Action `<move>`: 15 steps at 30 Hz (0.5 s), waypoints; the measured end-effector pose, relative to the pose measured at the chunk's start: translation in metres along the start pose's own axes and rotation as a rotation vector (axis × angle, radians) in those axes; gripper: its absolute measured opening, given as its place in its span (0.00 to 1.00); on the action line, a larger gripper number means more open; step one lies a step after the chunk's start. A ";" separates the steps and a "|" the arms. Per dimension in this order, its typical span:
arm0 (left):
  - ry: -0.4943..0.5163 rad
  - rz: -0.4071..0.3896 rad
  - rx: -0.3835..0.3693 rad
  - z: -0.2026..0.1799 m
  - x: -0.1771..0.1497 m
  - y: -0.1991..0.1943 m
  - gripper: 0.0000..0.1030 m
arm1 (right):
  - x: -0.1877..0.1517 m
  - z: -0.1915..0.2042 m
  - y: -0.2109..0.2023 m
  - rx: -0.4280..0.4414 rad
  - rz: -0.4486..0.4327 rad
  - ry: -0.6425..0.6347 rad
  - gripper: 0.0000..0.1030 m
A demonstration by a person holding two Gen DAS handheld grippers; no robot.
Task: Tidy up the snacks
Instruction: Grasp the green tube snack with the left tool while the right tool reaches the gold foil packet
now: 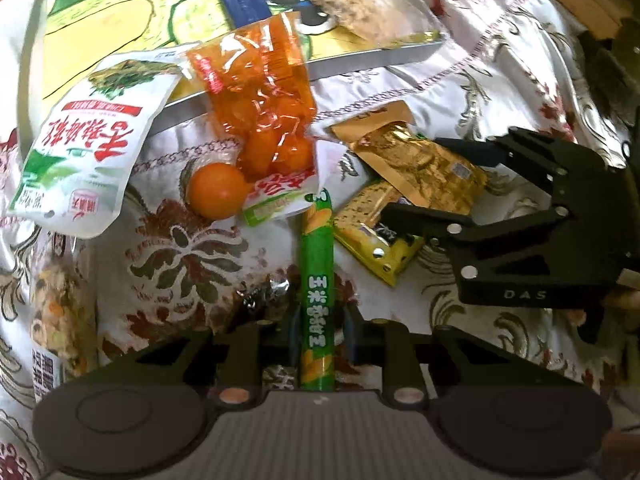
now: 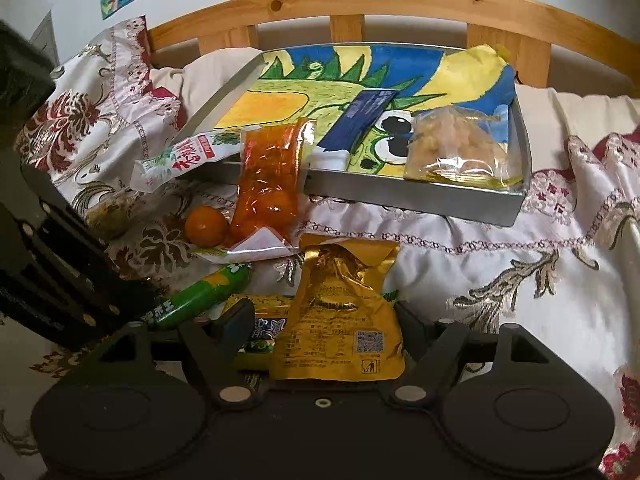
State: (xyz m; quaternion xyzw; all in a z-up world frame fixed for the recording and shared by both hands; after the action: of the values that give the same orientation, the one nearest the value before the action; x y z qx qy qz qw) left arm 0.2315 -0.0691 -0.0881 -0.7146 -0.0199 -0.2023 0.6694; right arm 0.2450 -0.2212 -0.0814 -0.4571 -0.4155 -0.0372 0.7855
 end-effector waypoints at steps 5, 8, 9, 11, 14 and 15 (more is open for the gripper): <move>-0.082 -0.029 0.023 0.003 -0.007 -0.003 0.18 | 0.000 0.000 -0.004 -0.023 -0.005 0.006 0.61; -0.140 -0.036 0.003 0.004 -0.012 -0.006 0.17 | 0.001 0.001 -0.007 -0.031 -0.002 0.005 0.54; -0.154 -0.038 0.001 0.004 -0.013 -0.007 0.17 | 0.001 0.001 -0.007 -0.034 -0.001 0.002 0.54; -0.171 -0.040 0.003 0.003 -0.015 -0.009 0.17 | 0.000 0.003 -0.008 -0.040 0.000 -0.009 0.54; -0.211 -0.039 -0.024 0.004 -0.018 -0.013 0.17 | 0.000 0.007 -0.009 -0.046 0.006 -0.026 0.53; -0.227 -0.038 -0.036 0.005 -0.020 -0.014 0.17 | 0.000 0.009 -0.010 -0.050 0.006 -0.035 0.52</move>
State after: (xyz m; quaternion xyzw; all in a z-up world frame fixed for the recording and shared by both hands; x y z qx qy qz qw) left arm 0.2104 -0.0581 -0.0810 -0.7444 -0.1056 -0.1330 0.6458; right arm 0.2351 -0.2205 -0.0731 -0.4785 -0.4267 -0.0374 0.7665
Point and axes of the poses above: each gripper's, at about its wrist camera, not at the fingertips, and y roughly the way its jaws point, z to its left, x to its top, the point moved 4 cm from there along y, roughly the way its jaws point, and after that the axes turned 10 degrees about x, right-handed, at the moved point
